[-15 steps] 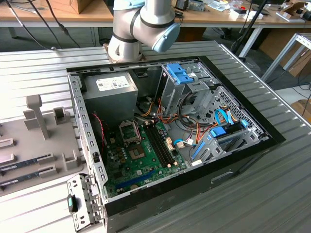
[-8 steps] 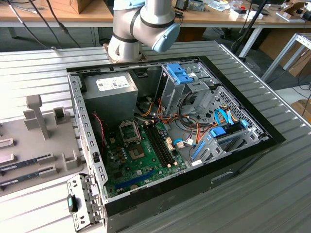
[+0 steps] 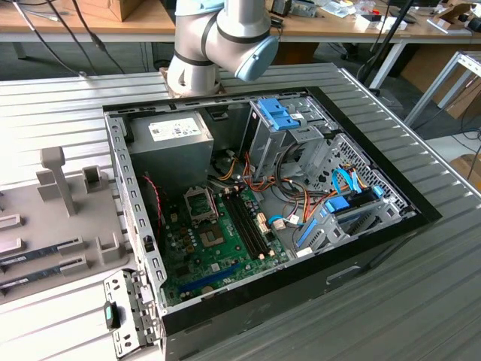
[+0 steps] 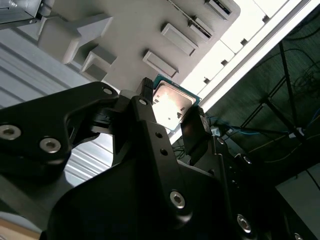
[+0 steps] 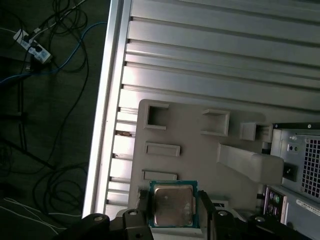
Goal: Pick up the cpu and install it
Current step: 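Pick up the cpu and move it towards the insertion slot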
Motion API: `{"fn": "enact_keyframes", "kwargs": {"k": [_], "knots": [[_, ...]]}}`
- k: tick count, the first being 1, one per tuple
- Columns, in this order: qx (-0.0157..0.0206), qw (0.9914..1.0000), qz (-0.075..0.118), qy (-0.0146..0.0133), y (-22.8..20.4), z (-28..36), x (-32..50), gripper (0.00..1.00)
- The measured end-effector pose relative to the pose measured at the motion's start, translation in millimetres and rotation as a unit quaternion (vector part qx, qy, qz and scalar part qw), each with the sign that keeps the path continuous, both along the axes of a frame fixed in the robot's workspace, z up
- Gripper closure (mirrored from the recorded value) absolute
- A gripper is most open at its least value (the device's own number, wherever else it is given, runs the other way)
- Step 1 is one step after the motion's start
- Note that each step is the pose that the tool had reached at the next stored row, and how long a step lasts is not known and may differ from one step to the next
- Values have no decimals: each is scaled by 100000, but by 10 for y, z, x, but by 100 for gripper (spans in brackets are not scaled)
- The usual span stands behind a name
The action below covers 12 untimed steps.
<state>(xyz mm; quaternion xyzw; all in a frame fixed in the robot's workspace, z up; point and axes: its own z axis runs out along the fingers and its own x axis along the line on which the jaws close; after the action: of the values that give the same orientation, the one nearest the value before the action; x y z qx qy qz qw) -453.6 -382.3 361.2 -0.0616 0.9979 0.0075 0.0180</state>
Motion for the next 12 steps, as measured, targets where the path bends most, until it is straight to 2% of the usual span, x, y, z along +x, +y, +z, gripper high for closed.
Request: {"fn": "enact_keyframes", "kwargs": {"k": [12], "knots": [[87,100000,-1,-2,0,107,0,53]]}}
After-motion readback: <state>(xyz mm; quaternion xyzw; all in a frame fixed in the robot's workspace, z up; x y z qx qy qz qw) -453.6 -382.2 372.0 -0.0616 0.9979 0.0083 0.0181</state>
